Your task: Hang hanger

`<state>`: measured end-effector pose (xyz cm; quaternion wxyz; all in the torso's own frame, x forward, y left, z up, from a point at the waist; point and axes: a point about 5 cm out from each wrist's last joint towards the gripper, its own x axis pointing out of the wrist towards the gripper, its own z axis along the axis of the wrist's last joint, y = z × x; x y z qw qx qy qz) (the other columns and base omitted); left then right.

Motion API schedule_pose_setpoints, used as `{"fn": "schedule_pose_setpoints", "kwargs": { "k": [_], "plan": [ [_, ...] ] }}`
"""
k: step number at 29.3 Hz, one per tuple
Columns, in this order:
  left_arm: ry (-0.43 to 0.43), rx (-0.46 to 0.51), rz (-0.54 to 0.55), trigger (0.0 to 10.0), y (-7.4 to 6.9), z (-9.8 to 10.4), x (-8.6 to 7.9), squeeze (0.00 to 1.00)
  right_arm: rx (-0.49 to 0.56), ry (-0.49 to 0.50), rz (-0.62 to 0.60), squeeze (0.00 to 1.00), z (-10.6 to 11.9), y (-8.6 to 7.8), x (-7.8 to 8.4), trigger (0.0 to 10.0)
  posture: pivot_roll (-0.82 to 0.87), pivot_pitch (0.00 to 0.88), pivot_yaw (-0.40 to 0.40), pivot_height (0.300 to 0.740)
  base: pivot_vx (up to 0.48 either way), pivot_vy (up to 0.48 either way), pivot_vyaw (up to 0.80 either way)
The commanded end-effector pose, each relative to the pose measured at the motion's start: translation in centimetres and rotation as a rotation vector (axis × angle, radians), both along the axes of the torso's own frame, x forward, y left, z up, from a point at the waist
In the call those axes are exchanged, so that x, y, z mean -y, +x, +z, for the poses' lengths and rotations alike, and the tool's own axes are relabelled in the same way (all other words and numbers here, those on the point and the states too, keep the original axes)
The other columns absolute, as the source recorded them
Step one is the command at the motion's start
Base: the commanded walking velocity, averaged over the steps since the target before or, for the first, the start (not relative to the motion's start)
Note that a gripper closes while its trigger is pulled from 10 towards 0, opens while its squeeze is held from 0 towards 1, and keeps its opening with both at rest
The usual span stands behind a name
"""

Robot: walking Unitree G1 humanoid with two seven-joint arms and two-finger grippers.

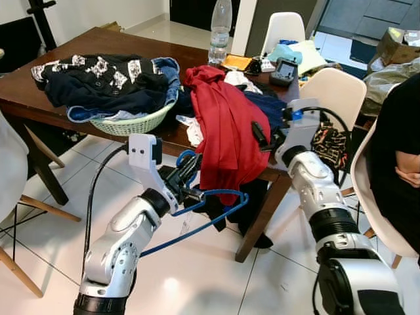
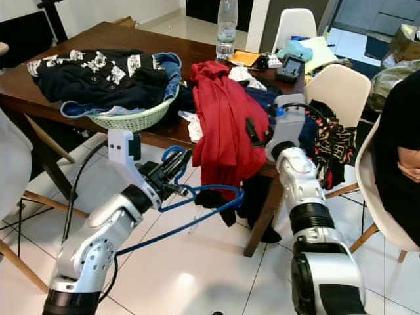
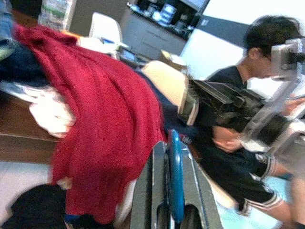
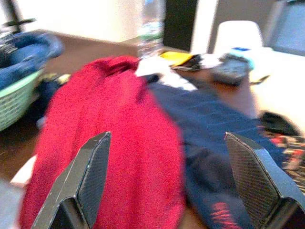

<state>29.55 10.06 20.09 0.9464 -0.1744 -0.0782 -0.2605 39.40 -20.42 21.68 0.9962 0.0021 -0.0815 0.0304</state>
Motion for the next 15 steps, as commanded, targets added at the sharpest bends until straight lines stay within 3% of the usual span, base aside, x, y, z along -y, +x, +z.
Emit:
{"fn": "schedule_pose_setpoints", "kwargs": {
  "k": [1, 2, 3, 4, 6, 9, 14, 15],
  "plan": [
    [0.060, -0.020, 0.148, 10.0, 1.1, -0.6, -1.1, 0.00, 0.052, 0.041, -0.035, 0.00, 1.4, -0.1, 0.9, 10.0, 0.18, 0.078, -0.102, 0.740, 0.000, 0.000, 0.00],
    [0.132, -0.022, 0.290, 10.0, 1.9, -0.9, -2.3, 0.00, 0.066, 0.051, -0.042, 0.00, 1.9, -0.2, 1.2, 10.0, 0.18, 0.077, -0.102, 0.740, 0.000, 0.000, 0.00],
    [0.132, -0.022, 0.290, 10.0, 1.9, -0.9, -2.3, 0.00, 0.066, 0.051, -0.042, 0.00, 1.9, -0.2, 1.2, 10.0, 0.18, 0.077, -0.102, 0.740, 0.000, 0.000, 0.00],
    [0.198, -0.002, 0.425, 10.0, 2.4, -0.7, -3.5, 0.00, 0.071, 0.053, -0.040, 0.00, 2.1, -0.3, 1.2, 10.0, 0.18, 0.077, -0.101, 0.740, 0.000, 0.000, 0.00],
    [0.198, -0.002, 0.425, 10.0, 2.4, -0.7, -3.5, 0.00, 0.071, 0.053, -0.040, 0.00, 2.1, -0.3, 1.2, 10.0, 0.18, 0.077, -0.101, 0.740, 0.000, 0.000, 0.00],
    [0.260, 0.017, 0.684, 10.0, 2.8, 0.2, -5.8, 0.00, 0.066, 0.048, -0.055, 0.00, 2.0, -0.3, 1.1, 10.0, 0.18, 0.078, -0.102, 0.740, 0.000, 0.000, 0.00],
    [0.225, -0.025, 0.657, 10.0, 2.8, -0.3, -5.6, 0.00, 0.038, 0.036, -0.055, 0.00, 1.3, -0.3, 1.1, 10.0, 0.18, 0.077, -0.102, 0.740, 0.000, 0.000, 0.00],
    [0.203, -0.047, 0.604, 10.0, 2.8, -0.7, -5.2, 0.00, 0.002, 0.013, 0.027, 0.00, 0.6, -0.3, 0.6, 10.0, 0.18, 0.080, -0.102, 0.740, 0.000, 0.000, 0.00]
  ]
}}
